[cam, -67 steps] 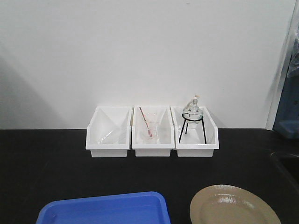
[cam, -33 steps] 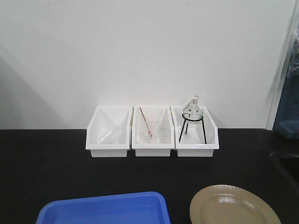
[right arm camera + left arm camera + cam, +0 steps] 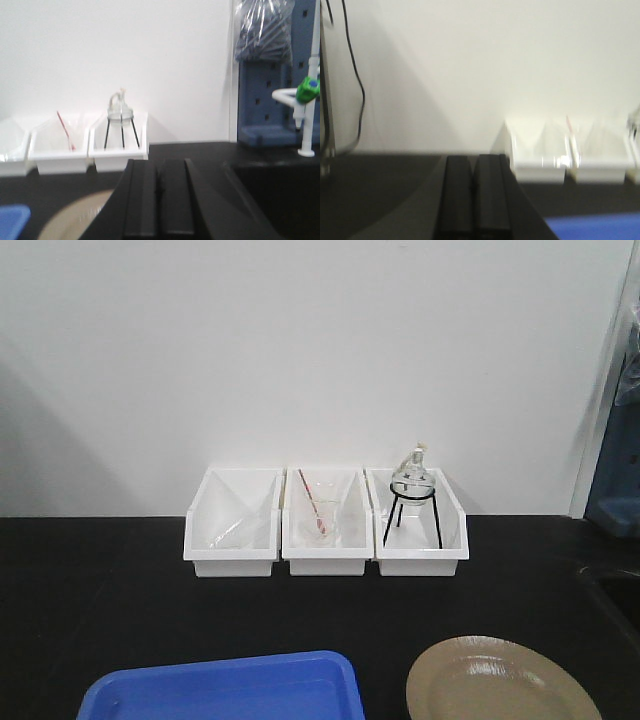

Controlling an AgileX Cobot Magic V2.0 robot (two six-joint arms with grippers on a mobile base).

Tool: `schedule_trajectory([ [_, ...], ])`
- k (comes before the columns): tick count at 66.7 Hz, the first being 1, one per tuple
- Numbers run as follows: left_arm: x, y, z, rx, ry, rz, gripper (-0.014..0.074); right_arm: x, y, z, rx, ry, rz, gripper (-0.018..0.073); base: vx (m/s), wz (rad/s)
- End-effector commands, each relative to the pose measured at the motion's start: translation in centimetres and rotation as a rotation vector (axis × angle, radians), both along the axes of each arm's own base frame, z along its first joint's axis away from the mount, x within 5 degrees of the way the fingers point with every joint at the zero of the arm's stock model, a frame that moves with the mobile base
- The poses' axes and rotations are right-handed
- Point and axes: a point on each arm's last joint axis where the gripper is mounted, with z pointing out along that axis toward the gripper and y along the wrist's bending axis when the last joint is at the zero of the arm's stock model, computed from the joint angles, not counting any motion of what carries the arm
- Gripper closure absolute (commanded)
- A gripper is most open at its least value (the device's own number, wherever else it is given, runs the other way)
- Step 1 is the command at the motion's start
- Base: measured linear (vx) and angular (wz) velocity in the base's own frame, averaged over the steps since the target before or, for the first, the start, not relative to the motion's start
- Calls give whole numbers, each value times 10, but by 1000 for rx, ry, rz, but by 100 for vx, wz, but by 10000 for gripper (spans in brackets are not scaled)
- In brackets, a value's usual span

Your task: Place disk in tray to left cabinet

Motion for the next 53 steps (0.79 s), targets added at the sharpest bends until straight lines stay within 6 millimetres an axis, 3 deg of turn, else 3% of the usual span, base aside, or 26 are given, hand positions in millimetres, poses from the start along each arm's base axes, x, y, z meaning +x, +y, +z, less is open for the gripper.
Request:
schedule_trajectory([
  [1,-14,0,48,-22,-178,-3,600,-5,0,50,1,-94,-5,565,0,0],
  [9,-16,-1,81,13,-117,-1,600,3,-2,80,1,8,-26,563,0,0],
  [15,-9,-1,92,19,-61,-3,600,16,-3,86,1,96,-34,561,0,0],
  [33,22,-1,65,15,184,-10,573,55,-4,69,1,293,-33,514,0,0],
  [41,29,-1,56,14,287,-15,517,69,-4,60,3,372,-33,426,0,0],
  [53,33,-1,51,13,347,-17,339,84,-4,49,3,457,-31,214,0,0],
])
